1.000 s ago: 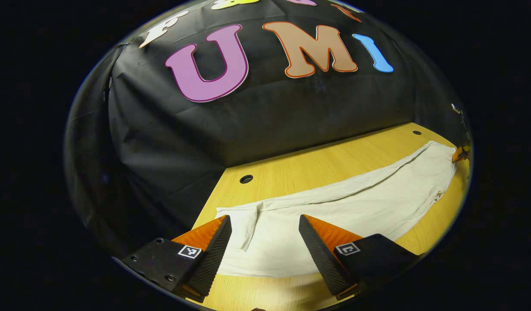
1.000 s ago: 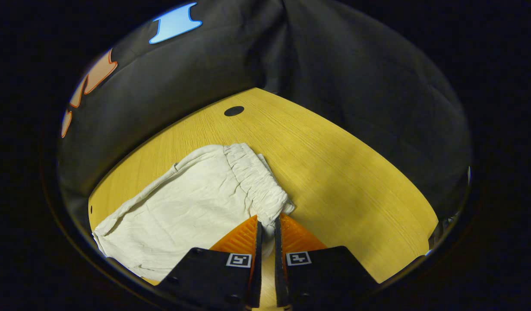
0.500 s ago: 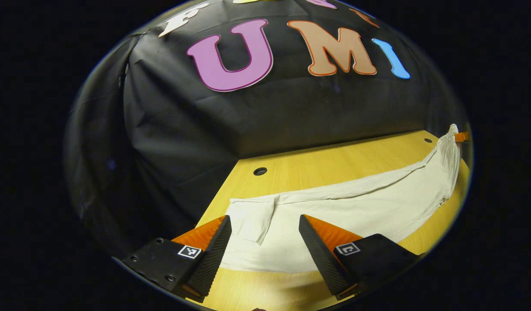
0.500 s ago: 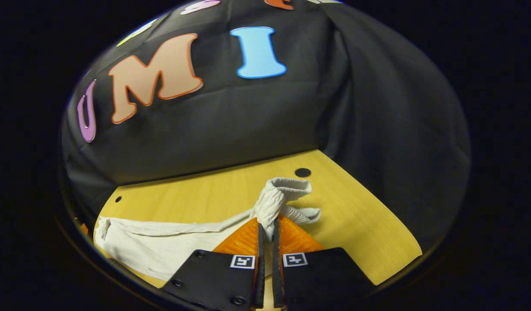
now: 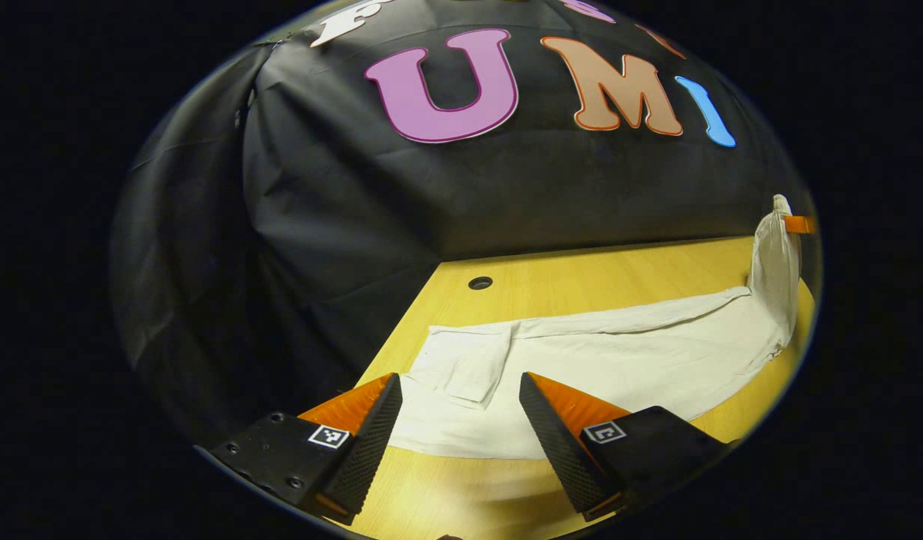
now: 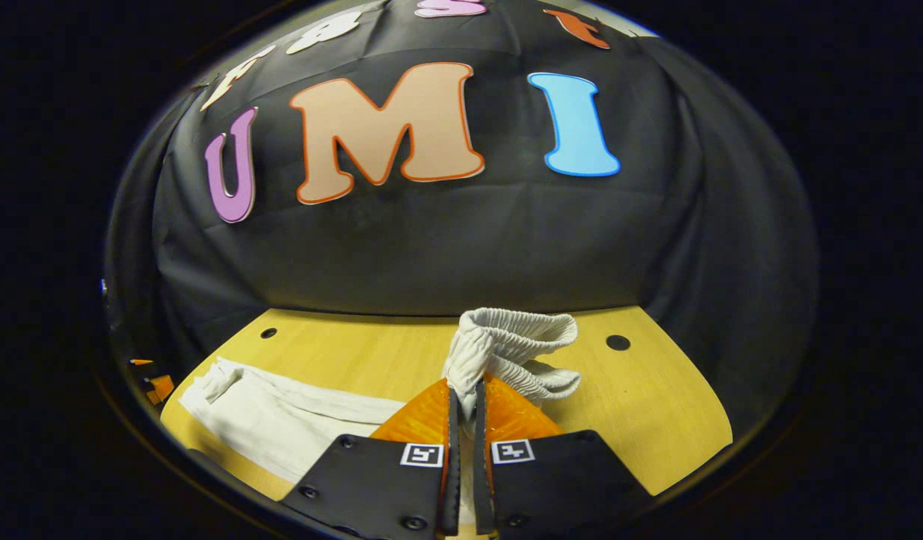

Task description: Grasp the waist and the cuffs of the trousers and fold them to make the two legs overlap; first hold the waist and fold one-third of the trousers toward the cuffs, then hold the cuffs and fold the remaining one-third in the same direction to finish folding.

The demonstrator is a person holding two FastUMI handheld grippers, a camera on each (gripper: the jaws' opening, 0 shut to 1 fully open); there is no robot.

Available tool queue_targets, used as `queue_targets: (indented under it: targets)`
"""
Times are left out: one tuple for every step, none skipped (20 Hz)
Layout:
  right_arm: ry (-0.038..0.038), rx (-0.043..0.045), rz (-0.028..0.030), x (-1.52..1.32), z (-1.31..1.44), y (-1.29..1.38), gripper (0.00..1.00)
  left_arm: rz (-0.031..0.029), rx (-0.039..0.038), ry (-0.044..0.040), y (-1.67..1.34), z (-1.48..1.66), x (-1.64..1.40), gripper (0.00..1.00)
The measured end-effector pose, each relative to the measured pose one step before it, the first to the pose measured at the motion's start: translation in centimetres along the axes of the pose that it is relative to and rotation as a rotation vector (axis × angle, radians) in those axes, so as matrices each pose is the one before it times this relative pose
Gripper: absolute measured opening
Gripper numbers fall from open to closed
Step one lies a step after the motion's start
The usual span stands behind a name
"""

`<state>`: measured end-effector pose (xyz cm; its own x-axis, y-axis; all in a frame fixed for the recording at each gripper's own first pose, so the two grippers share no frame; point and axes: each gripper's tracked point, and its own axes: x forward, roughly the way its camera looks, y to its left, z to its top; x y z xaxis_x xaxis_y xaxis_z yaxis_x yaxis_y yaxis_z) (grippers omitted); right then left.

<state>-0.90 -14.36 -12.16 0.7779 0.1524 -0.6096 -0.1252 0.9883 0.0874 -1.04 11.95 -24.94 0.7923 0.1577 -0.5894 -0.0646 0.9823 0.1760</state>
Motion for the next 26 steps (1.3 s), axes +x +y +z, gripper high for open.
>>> queue_targets:
  targets:
    - [-0.00143, -0.01159, 0.01798, -0.238, 0.197, 0.097, 0.10, 0.00553, -0.00623, 0.00557, 0.615, -0.282, -0.140, 0.97]
    - [0.00213, -0.01313, 0.01990, -0.300, 0.358, 0.064, 0.10, 0.00639, -0.00626, 0.00317, 0.729, -0.492, -0.246, 0.97]
    - [0.00159, -0.01390, 0.01785, -0.414, 0.542, -0.016, 0.09, 0.00602, -0.00522, 0.00434, 0.537, -0.366, -0.022, 0.96]
    - [0.00484, -0.01123, 0.01972, 0.111, 0.165, 0.201, 0.09, 0.00619, -0.00360, 0.00349, 0.517, -0.270, -0.003, 0.96]
    - [0.00686, -0.01066, 0.01896, 0.175, -0.152, 0.021, 0.09, 0.00509, -0.00153, 0.00426, 0.431, -0.237, 0.025, 0.96]
    - [0.00579, -0.01838, 0.01450, 0.091, -0.357, 0.002, 0.09, 0.00466, 0.00048, 0.00475, 0.394, -0.193, 0.203, 0.97]
    - [0.00776, -0.01691, 0.01665, -0.200, 0.035, 0.015, 0.09, 0.00440, 0.00134, 0.00664, 0.420, -0.176, 0.114, 0.97]
    - [0.00769, -0.01731, 0.01478, -0.139, 0.067, -0.118, 0.09, 0.00284, -0.00035, 0.00565, 0.353, -0.358, 0.128, 0.96]
    - [0.00484, -0.01844, 0.01352, -0.321, 0.197, -0.142, 0.09, 0.00358, -0.00207, 0.00414, 0.367, -0.232, 0.061, 0.97]
    - [0.00746, -0.02071, 0.01398, -0.299, 0.167, -0.089, 0.09, 0.00281, -0.00236, 0.00637, 0.389, -0.369, 0.179, 0.96]
    - [0.01092, -0.02273, 0.01263, -0.206, -0.013, -0.159, 0.09, 0.00028, -0.00357, 0.00852, 0.188, -0.314, 0.197, 0.96]
    - [0.01393, -0.02520, 0.01135, -0.027, -0.113, 0.052, 0.09, -0.00040, -0.00338, 0.00857, 0.149, -0.432, 0.276, 0.96]
    - [0.01933, -0.02793, 0.01030, 0.089, -0.157, -0.039, 0.09, -0.00117, -0.00427, 0.00707, 0.022, -0.161, 0.064, 0.97]
    - [0.01639, -0.02583, 0.00948, -0.026, -0.051, -0.119, 0.04, -0.00104, -0.00404, 0.00571, -0.043, -0.127, 0.086, 0.92]
    - [0.01678, -0.02186, 0.01536, 0.238, -0.168, 0.257, 0.04, -0.00113, -0.00287, 0.00802, -0.008, -0.119, 0.041, 0.96]
    - [0.01749, -0.02408, 0.01949, 0.053, -0.076, 0.083, 0.09, -0.00125, -0.00361, 0.00714, 0.060, -0.220, 0.088, 0.97]
    - [0.01482, -0.03027, 0.01378, 0.010, 0.080, -0.046, 0.05, -0.00348, -0.00869, 0.00895, -0.014, -0.196, 0.062, 0.97]
    - [0.01435, -0.03624, 0.01605, -0.059, 0.044, -0.017, 0.10, -0.00399, -0.01190, 0.00671, 0.003, -0.219, 0.165, 0.97]
    - [0.00680, -0.03684, 0.01310, -0.069, 0.058, -0.026, 0.13, -0.00387, -0.01108, 0.00787, -0.015, -0.221, 0.222, 0.97]
    - [0.00888, -0.03475, 0.02197, -0.079, 0.013, 0.111, 0.13, -0.00104, -0.00618, 0.00721, 0.097, -0.311, 0.167, 0.97]
    - [0.01764, -0.02924, 0.02347, -0.024, -0.259, 0.094, 0.18, -0.00154, -0.00164, 0.00686, 0.030, -0.206, 0.241, 0.92]
    - [0.01445, -0.01605, 0.02648, -0.209, -0.169, -0.034, 0.18, -0.00278, -0.00132, 0.00851, -0.120, -0.212, 0.228, 0.97]
    - [0.00608, -0.00826, 0.01801, -0.225, -0.167, -0.482, 0.31, -0.00724, -0.00087, 0.01177, -0.089, -0.196, 0.175, 0.97]
    - [-0.00299, 0.00008, 0.02888, -0.179, 0.263, -0.174, 0.36, -0.00452, 0.00059, 0.00866, 0.101, -0.124, 0.260, 0.92]
    - [-0.01228, -0.00559, 0.00049, -0.348, 0.357, -0.878, 0.62, -0.00356, 0.00224, 0.00353, 0.044, -0.024, 0.257, 0.97]
    - [-0.00629, -0.00025, 0.00251, -0.675, 0.396, -0.751, 0.80, -0.00415, 0.00084, 0.00330, 0.053, -0.246, 0.193, 0.97]
